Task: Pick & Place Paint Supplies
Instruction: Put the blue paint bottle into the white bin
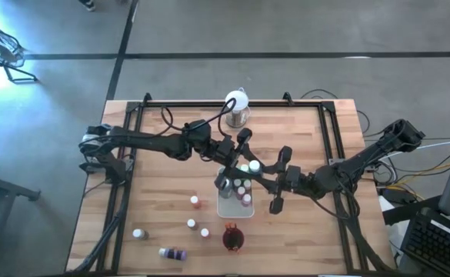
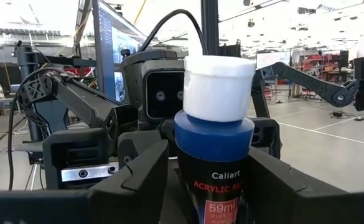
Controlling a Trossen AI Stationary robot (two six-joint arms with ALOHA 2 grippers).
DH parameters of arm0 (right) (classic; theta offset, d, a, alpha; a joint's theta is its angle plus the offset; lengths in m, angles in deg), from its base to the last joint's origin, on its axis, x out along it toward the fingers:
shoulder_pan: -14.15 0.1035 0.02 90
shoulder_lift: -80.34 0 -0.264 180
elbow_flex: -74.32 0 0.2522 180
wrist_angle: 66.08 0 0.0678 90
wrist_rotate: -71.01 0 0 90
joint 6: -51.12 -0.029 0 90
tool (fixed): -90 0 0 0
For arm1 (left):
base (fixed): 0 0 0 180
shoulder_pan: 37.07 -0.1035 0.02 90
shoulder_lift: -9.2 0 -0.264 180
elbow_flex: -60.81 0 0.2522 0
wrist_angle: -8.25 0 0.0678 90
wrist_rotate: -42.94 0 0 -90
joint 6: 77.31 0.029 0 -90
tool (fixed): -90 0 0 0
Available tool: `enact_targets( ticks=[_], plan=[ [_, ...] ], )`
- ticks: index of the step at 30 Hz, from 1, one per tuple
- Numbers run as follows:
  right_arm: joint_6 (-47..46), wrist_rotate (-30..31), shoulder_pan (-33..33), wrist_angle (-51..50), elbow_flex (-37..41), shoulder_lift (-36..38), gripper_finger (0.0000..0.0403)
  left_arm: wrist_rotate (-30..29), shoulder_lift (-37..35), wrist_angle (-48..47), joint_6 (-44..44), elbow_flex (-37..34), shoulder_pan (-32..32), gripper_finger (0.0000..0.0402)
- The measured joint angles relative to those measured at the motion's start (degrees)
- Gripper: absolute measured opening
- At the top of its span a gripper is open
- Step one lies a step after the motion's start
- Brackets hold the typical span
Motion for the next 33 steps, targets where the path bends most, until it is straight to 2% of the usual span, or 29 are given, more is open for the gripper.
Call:
enact_targets(
  ticks=[3, 8, 12, 18, 27, 33],
  plan=[
    [0.0, 0.02, 0.0, -0.02, 0.0, 0.0, 0.0076, 0.03, 0.0, 0.0, -0.13, -0.02, 0.04, 0.0181],
    [-0.04, 0.09, 0.0, 0.0, 0.0, 0.0, 0.0096, 0.14, 0.0, -0.04, -0.35, -0.04, 0.04, 0.0142],
    [0.44, 0.15, 0.0, -0.02, 0.0, 0.0, 0.0093, 0.71, -0.02, -0.2, -0.35, -0.04, 0.02, 0.0118],
    [0.65, 0.15, -0.02, 0.03, 0.0, 0.0, 0.008, 0.75, -0.04, -0.17, -1.42, -0.04, -0.02, 0.0125],
    [1.18, -0.02, -0.02, -0.02, 0.0, -0.04, 0.0116, 0.74, -0.04, -0.22, -1.92, -0.04, -0.02, 0.0122],
    [2.01, 0.5, 1.0, 0.0, 0.0, -0.01, 0.0101, 0.67, -0.04, -0.21, -1.79, -0.07, -0.02, 0.0122]
  ],
)
